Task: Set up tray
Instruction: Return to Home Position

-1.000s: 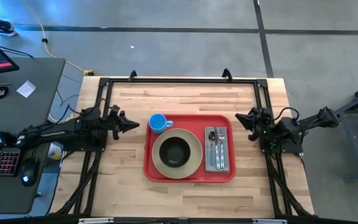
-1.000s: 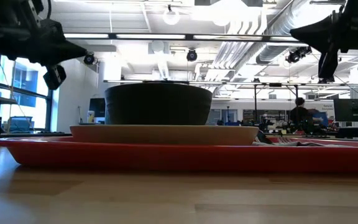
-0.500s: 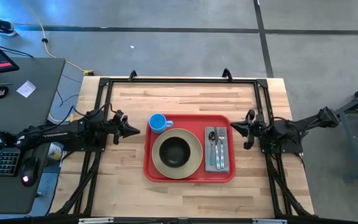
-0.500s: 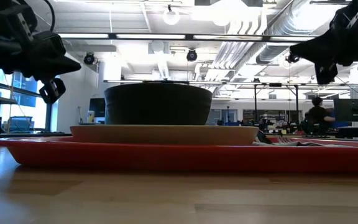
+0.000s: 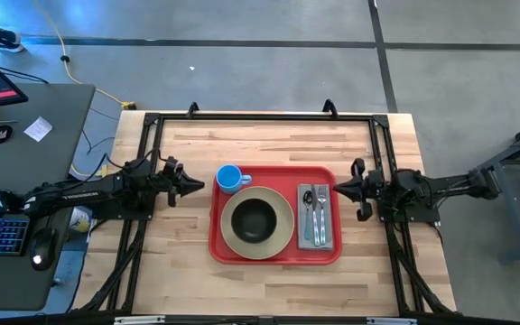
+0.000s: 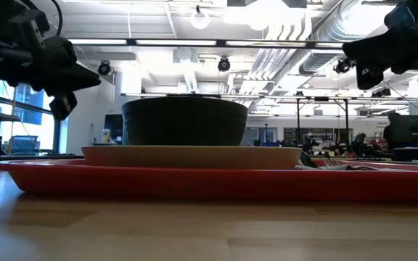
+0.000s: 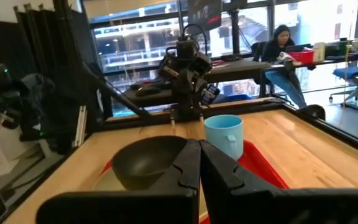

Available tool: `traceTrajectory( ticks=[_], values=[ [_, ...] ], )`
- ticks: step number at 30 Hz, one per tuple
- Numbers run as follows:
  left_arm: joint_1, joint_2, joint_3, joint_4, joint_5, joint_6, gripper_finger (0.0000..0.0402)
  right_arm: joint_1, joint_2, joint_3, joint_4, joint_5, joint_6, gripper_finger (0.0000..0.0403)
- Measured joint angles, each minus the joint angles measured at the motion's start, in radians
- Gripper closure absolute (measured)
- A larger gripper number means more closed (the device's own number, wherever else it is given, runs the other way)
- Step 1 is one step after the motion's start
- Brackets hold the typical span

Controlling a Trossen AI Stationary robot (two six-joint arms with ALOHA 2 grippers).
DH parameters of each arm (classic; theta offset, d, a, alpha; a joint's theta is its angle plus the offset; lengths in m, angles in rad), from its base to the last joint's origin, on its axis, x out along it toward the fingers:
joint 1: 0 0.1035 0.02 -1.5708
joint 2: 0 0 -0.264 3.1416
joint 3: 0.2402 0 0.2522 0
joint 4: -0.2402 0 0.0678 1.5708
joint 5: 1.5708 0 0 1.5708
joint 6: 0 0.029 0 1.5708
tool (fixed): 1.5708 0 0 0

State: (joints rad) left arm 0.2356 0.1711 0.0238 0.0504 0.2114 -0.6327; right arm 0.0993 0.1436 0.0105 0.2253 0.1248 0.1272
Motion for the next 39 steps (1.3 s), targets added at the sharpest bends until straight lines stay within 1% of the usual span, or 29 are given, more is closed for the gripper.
traceTrajectory(
  ticks=[3, 7, 9, 11, 13, 17, 19, 23, 25, 27, 30, 32, 35, 39],
  values=[
    [0.000, 0.003, 0.000, -0.001, -0.003, 0.000, 0.0318, -0.041, 0.000, 0.000, -0.013, -0.060, -0.024, 0.0403],
    [0.000, 0.003, 0.000, -0.001, -0.003, 0.001, 0.0314, -0.070, 0.000, 0.000, -0.056, -0.074, -0.040, 0.0403],
    [0.000, 0.003, 0.000, -0.019, 0.014, 0.030, 0.0313, -0.073, 0.000, 0.000, -0.080, -0.077, -0.038, 0.0403],
    [0.000, 0.005, 0.002, -0.031, 0.047, 0.089, 0.0315, -0.073, 0.000, 0.000, -0.097, -0.074, -0.026, 0.0403],
    [0.000, 0.004, 0.002, -0.031, 0.055, 0.200, 0.0326, -0.073, 0.000, 0.000, -0.108, -0.066, -0.001, 0.0403],
    [0.000, 0.004, 0.002, -0.033, 0.052, 0.420, 0.0365, -0.073, 0.000, 0.000, -0.145, -0.063, 0.073, 0.0403],
    [0.000, 0.004, 0.002, -0.036, 0.032, 0.439, 0.0381, -0.073, 0.000, 0.000, -0.147, -0.063, 0.110, 0.0403],
    [0.000, 0.004, 0.002, -0.036, 0.041, 0.450, 0.0379, -0.073, 0.000, 0.000, -0.148, -0.067, 0.134, 0.0402],
    [0.000, 0.004, 0.002, -0.036, 0.045, 0.464, 0.0361, -0.073, 0.000, 0.000, -0.148, -0.067, 0.119, 0.0402],
    [0.000, 0.004, 0.002, -0.037, 0.038, 0.478, 0.0331, -0.073, 0.000, 0.000, -0.149, -0.067, 0.094, 0.0402],
    [0.000, 0.004, 0.002, -0.042, -0.019, 0.472, 0.0293, -0.073, 0.000, 0.000, -0.149, -0.068, 0.074, 0.0402],
    [0.000, 0.004, 0.002, -0.045, -0.049, 0.472, 0.0274, -0.073, 0.000, 0.000, -0.149, -0.068, 0.077, 0.0402],
    [0.000, 0.004, 0.002, -0.050, -0.072, 0.472, 0.0254, -0.073, 0.000, 0.000, -0.149, -0.068, 0.074, 0.0402],
    [0.000, 0.004, 0.002, -0.050, -0.072, 0.471, 0.0241, -0.073, 0.000, 0.000, -0.149, -0.068, 0.074, 0.0402]
  ],
)
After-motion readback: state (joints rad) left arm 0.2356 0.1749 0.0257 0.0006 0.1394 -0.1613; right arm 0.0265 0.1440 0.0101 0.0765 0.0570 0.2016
